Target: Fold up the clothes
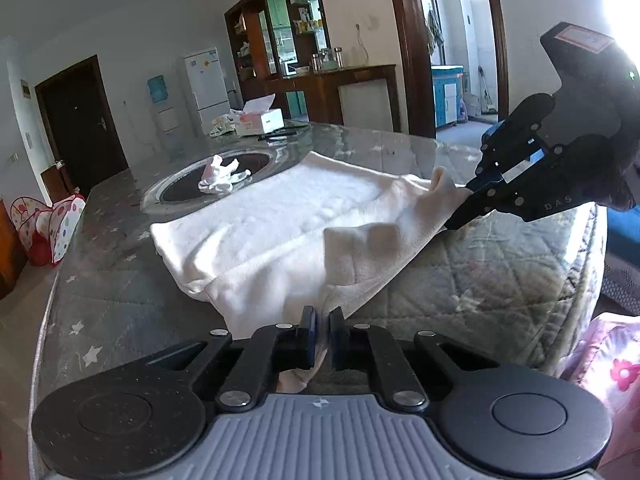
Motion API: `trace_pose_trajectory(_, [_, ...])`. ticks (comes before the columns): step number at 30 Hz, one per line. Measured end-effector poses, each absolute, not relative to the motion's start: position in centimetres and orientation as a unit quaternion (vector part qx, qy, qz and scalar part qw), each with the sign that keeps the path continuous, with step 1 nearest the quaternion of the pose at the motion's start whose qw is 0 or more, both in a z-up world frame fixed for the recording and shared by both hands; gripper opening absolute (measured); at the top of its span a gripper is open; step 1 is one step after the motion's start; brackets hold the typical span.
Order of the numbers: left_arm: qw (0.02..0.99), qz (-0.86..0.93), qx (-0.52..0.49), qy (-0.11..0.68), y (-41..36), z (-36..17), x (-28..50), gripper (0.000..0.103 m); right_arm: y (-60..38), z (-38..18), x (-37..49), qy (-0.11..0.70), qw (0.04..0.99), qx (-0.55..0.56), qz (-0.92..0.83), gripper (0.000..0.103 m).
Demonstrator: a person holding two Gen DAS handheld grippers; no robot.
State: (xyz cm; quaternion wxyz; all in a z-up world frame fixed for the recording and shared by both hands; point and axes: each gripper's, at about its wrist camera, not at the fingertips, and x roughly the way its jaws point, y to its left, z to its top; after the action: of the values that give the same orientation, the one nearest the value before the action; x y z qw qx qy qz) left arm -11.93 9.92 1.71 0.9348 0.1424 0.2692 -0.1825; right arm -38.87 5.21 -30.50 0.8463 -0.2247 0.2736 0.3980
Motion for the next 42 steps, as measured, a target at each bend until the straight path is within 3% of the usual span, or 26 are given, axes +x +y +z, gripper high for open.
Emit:
trace_pose_trajectory(22, [0.946,-0.169,0.112,0.251,8.4,6.0,-22.5,0.006,3.0,-24.7,-50.4,0.26,0.825,-0.237,0.443,0.004])
trace_pose_trajectory(31, [0.953,-0.153,0.142,0.219,8.0,8.2,-15.7,0.006,2.5,-22.7,-44.6,0.265,0.853,-0.196,0.405,0.004])
trace_pose_trajectory(42, [0.948,-0.123,0.153,0.252,7.8,6.5,-1.2,0.006,3.9,-24.4,-32.0,0.294,0.869,-0.179,0.355,0.004])
